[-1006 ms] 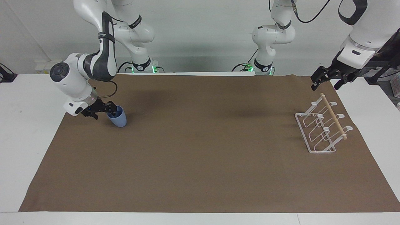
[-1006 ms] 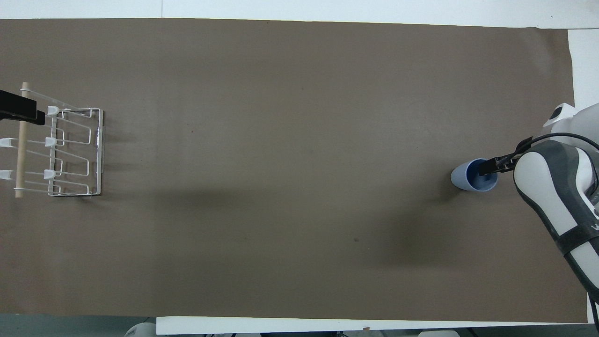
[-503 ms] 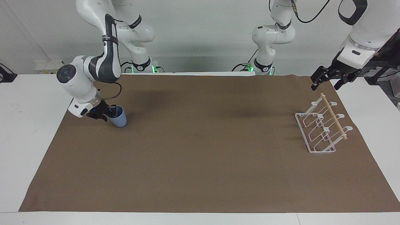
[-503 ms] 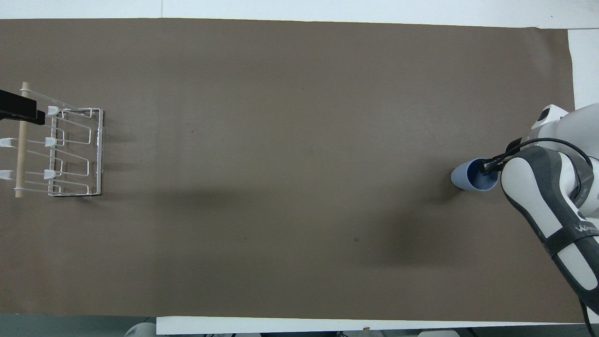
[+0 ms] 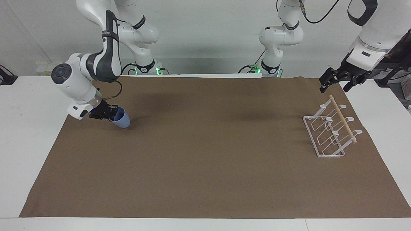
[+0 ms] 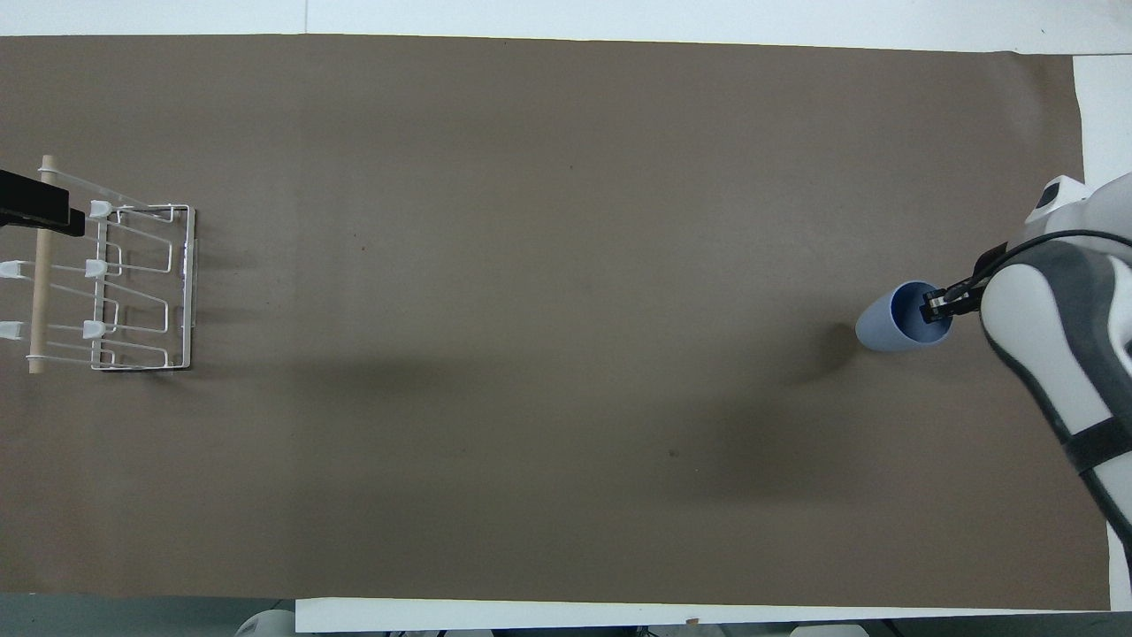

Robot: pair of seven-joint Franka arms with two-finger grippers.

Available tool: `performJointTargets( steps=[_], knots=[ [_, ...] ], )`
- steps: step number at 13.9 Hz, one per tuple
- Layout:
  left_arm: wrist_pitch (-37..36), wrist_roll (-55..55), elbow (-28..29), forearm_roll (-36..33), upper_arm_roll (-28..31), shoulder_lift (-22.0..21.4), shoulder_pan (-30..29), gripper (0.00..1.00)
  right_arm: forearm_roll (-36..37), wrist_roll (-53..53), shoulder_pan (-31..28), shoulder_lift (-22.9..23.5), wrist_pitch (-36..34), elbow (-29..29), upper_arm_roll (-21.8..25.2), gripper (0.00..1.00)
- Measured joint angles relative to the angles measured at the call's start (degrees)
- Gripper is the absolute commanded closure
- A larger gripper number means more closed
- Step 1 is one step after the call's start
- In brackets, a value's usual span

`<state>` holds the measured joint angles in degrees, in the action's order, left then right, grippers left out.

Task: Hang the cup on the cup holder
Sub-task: 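Lift the cup with the right gripper while the left gripper approaches, then bring the cup to the left gripper and close it on the cup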

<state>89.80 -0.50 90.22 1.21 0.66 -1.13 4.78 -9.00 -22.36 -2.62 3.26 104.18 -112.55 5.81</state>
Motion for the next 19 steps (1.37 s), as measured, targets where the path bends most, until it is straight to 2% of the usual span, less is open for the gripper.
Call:
performJointTargets(
  steps=[1,3,5,7,9,12,16,19],
  knots=[
    [-0.2,-0.1,0.0,0.0,0.0,0.0,0.0,0.00,-4.6,0.1,0.0,-0.1,-5.0,3.6,0.0,1.00],
    [-1.3,-1.8,0.1,0.0,0.0,-0.1,0.0,0.00,-14.2,3.1,0.0,-0.4,-10.3,6.3,0.0,1.00],
    [-1.5,-8.9,1.1,1.1,-0.4,-0.6,0.5,0.00,-23.4,8.9,0.4,-0.2,-10.9,6.2,-0.2,1.00],
    [-0.4,-19.0,4.4,4.7,-0.9,-1.9,2.7,0.00,-31.7,15.5,3.6,0.3,-10.4,5.9,-0.2,1.00],
    [1.6,-29.4,7.2,8.4,-1.2,-2.4,5.8,0.00,-40.6,22.0,8.0,0.2,-6.0,4.0,-0.3,1.00],
    [5.9,-43.8,10.1,15.1,-1.4,-2.4,8.4,0.00,-52.9,27.7,15.7,-0.7,4.7,-2.1,-0.5,1.00],
    [17.4,-66.7,14.8,22.7,-1.6,-2.2,15.1,0.00,-67.4,31.5,25.6,-1.0,15.9,-7.8,-0.6,1.00],
    [24.3,-79.3,17.0,29.1,-1.6,-2.0,17.5,0.00,-73.3,34.9,32.7,-0.7,23.9,-8.4,-0.7,1.00]
  ],
)
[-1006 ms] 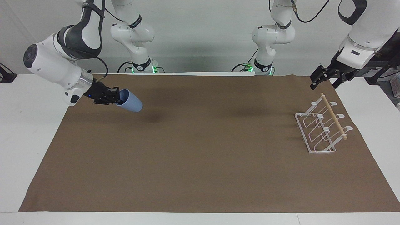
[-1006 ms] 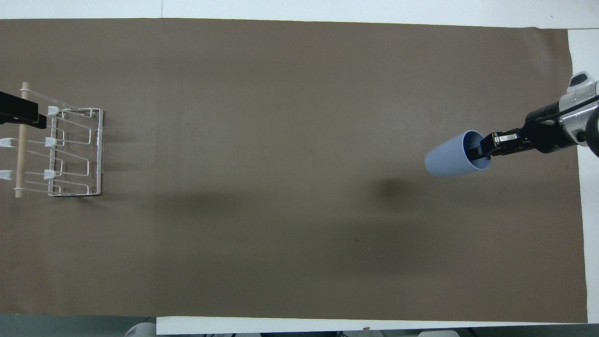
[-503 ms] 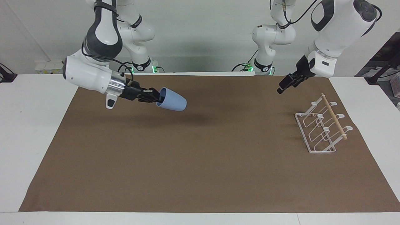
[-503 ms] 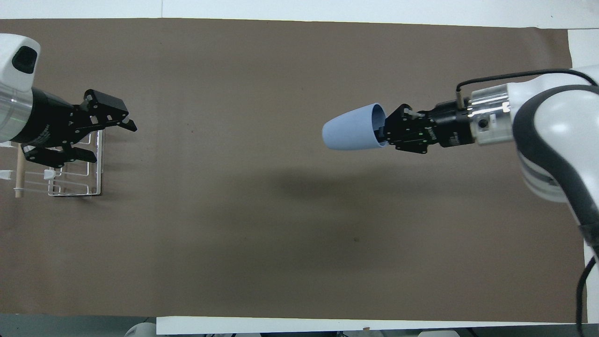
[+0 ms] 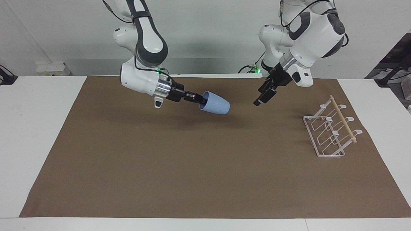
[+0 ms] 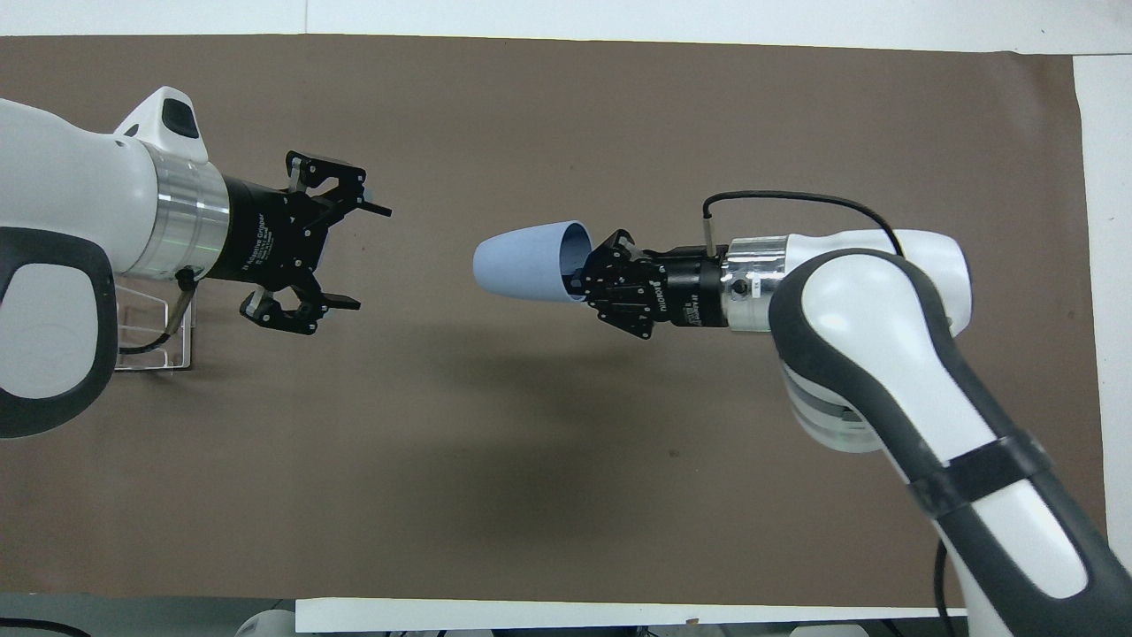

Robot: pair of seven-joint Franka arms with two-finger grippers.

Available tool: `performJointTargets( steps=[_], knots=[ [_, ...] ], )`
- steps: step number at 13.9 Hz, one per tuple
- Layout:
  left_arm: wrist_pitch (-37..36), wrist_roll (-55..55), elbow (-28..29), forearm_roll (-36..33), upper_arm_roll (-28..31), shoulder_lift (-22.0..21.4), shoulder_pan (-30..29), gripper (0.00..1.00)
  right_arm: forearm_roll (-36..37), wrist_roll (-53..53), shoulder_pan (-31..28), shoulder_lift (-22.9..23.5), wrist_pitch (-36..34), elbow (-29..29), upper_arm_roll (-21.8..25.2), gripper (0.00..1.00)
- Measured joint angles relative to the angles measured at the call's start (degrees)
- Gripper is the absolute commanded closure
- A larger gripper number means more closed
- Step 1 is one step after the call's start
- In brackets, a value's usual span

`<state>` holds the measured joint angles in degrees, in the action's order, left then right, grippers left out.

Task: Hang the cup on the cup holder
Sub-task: 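Bring the cup to the left gripper and close it on the cup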

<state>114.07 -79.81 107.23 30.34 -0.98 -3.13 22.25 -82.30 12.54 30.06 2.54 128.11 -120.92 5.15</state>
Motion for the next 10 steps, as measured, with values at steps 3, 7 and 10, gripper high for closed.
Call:
performJointTargets(
  steps=[3,7,10],
  knots=[
    [2.4,-9.1,0.8,2.7,0.0,0.8,1.8,0.00,-2.9,1.0,5.2,0.2,5.8,-0.1,0.0,1.00],
    [4.0,-13.9,1.5,2.8,0.0,2.1,5.1,0.00,-3.1,3.0,7.1,0.3,7.3,-0.1,0.0,1.00],
    [4.0,-14.1,2.7,2.8,0.0,2.1,5.8,0.00,-3.1,3.0,7.2,0.3,7.4,-0.1,0.0,1.00]
  ],
)
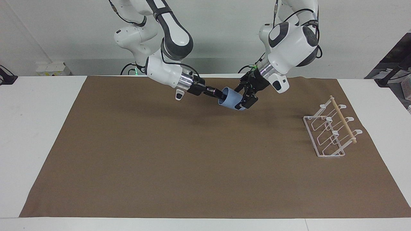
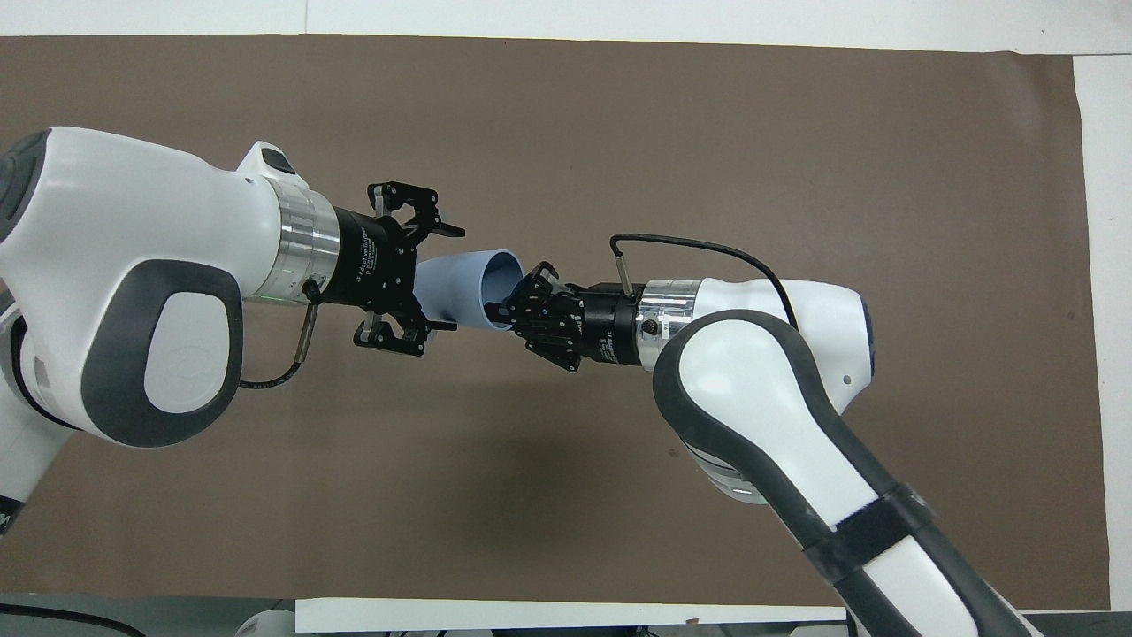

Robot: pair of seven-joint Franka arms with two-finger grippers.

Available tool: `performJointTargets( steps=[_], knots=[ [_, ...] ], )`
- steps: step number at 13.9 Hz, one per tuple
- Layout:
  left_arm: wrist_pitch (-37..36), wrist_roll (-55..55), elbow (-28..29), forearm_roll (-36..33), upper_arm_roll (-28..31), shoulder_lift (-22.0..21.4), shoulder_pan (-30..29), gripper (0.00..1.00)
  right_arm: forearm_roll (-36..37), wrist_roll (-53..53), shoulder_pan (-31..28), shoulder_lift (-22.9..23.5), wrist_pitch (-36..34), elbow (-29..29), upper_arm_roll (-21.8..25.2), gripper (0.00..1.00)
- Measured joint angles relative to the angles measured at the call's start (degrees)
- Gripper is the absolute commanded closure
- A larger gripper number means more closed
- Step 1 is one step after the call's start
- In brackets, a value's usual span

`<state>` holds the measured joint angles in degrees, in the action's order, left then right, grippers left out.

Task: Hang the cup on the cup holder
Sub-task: 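Bring the cup to the left gripper and close it on the cup, then open the right gripper and withdraw it while the left gripper holds the cup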

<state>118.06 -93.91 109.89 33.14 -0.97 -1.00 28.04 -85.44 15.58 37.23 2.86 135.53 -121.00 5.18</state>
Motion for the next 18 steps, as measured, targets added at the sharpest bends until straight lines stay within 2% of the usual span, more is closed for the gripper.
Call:
performJointTargets(
  steps=[4,7,8,10,12,13,14,15,16,18],
  knots=[
    [0.1,0.0,1.0,0.0,0.0,0.1,0.2,0.01,0.0,0.0,0.0,0.0,0.0,0.1,0.0,1.00],
    [2.1,0.0,1.3,0.0,0.0,0.9,1.0,0.08,0.0,0.0,0.0,0.0,0.0,0.2,0.1,1.00],
    [2.7,0.0,1.4,0.0,0.0,1.2,1.5,0.15,0.0,0.0,0.0,0.0,0.0,0.2,0.1,1.00],
    [3.0,0.0,1.4,0.0,0.0,1.7,2.0,0.38,0.0,0.0,0.0,0.0,0.0,0.4,0.2,1.00],
    [3.3,0.0,1.3,0.0,0.0,1.7,2.0,0.47,-0.1,0.5,0.0,0.0,0.0,0.5,0.2,1.00],
    [3.3,0.0,1.3,0.0,0.0,1.7,2.0,0.61,-0.1,0.5,0.0,0.0,0.0,0.6,0.2,1.00],
    [3.3,0.0,1.3,0.0,0.0,1.7,2.0,0.62,-0.1,0.5,0.0,0.0,0.0,0.6,0.2,0.91],
    [3.3,0.0,1.3,0.0,0.0,1.7,2.0,0.62,-0.1,0.5,0.0,0.0,0.0,0.6,0.2,0.37],
    [3.3,0.0,1.3,0.0,0.0,1.7,2.0,0.62,-0.1,0.5,0.0,0.0,0.0,0.6,0.2,0.01],
    [3.3,-0.3,1.1,0.0,0.0,1.7,2.0,0.62,-0.1,0.5,0.0,0.0,1.0,1.1,0.2,0.00]
  ],
)
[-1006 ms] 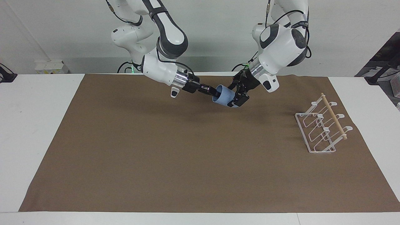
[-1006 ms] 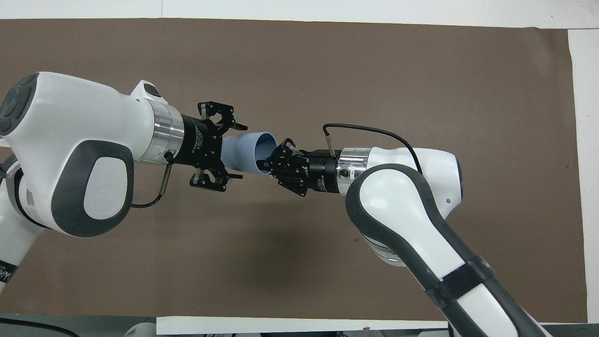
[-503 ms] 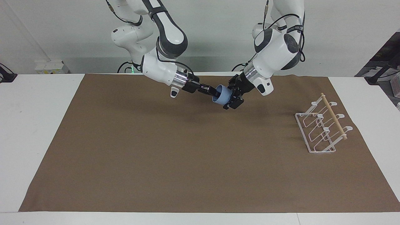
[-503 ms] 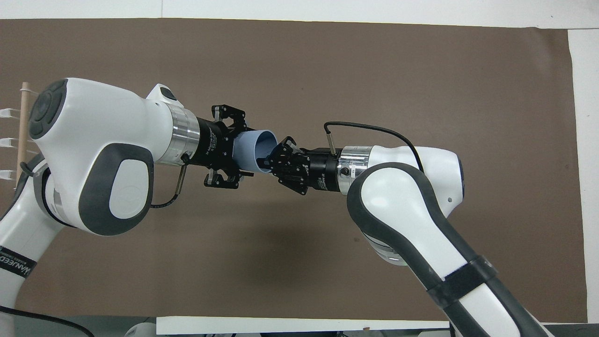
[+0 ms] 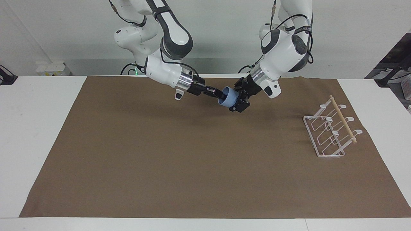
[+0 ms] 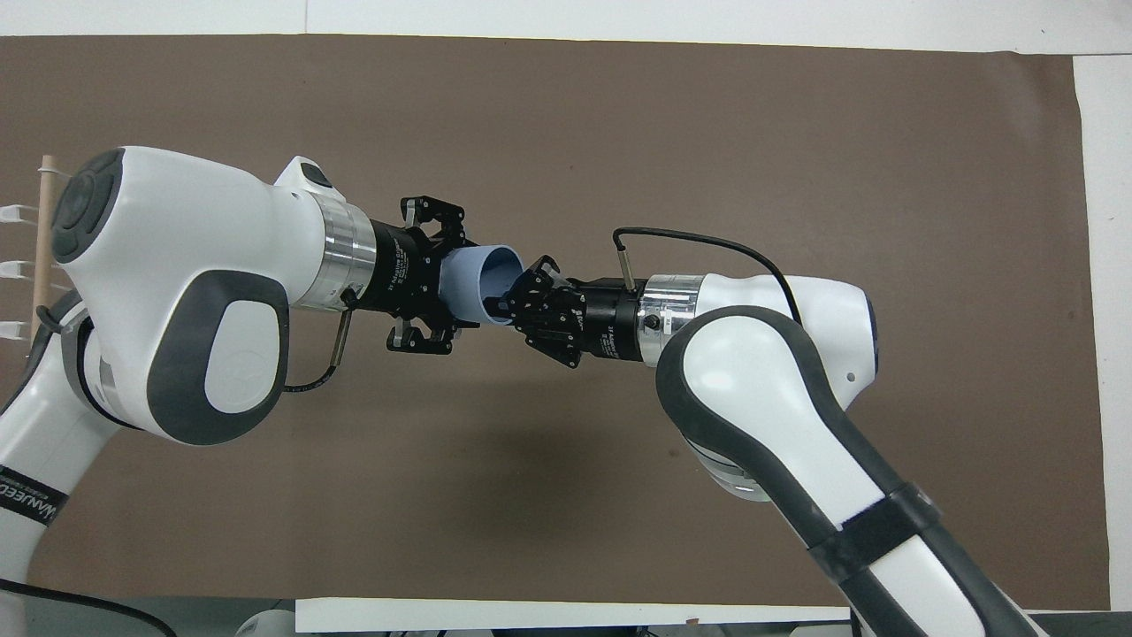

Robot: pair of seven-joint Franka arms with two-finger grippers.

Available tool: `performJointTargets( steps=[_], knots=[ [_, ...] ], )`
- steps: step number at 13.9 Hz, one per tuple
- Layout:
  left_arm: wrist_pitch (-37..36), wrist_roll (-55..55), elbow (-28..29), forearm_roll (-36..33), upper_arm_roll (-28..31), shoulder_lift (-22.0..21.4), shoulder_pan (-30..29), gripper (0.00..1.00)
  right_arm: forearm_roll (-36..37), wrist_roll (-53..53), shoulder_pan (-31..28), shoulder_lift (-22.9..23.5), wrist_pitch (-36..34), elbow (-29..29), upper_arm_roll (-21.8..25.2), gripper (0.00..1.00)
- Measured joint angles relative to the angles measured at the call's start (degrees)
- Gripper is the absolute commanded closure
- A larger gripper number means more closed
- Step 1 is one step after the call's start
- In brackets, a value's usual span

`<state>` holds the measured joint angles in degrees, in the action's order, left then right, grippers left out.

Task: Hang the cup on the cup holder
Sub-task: 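Open the right gripper and withdraw it while the left gripper holds the cup, then carry the cup with the left gripper over the acrylic holder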

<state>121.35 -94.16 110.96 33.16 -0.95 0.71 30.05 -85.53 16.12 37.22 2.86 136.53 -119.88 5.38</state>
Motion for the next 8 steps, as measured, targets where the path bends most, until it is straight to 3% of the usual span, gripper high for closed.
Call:
performJointTargets(
  steps=[2,4,8],
  knots=[
    [0.0,-1.3,-0.4,0.0,0.1,0.0,0.0,0.61,0.5,0.0,-0.2,-0.7,1.7,0.6,0.2,0.00],
    [-0.5,-3.6,-0.8,-3.1,0.3,0.0,0.0,0.62,6.1,0.0,-2.7,-2.8,1.8,0.7,0.5,0.00],
    [-5.9,-10.8,-1.5,-25.5,1.0,-0.1,-1.1,0.62,25.5,0.0,-16.3,-6.6,-12.6,0.9,1.0,0.00]
  ],
)
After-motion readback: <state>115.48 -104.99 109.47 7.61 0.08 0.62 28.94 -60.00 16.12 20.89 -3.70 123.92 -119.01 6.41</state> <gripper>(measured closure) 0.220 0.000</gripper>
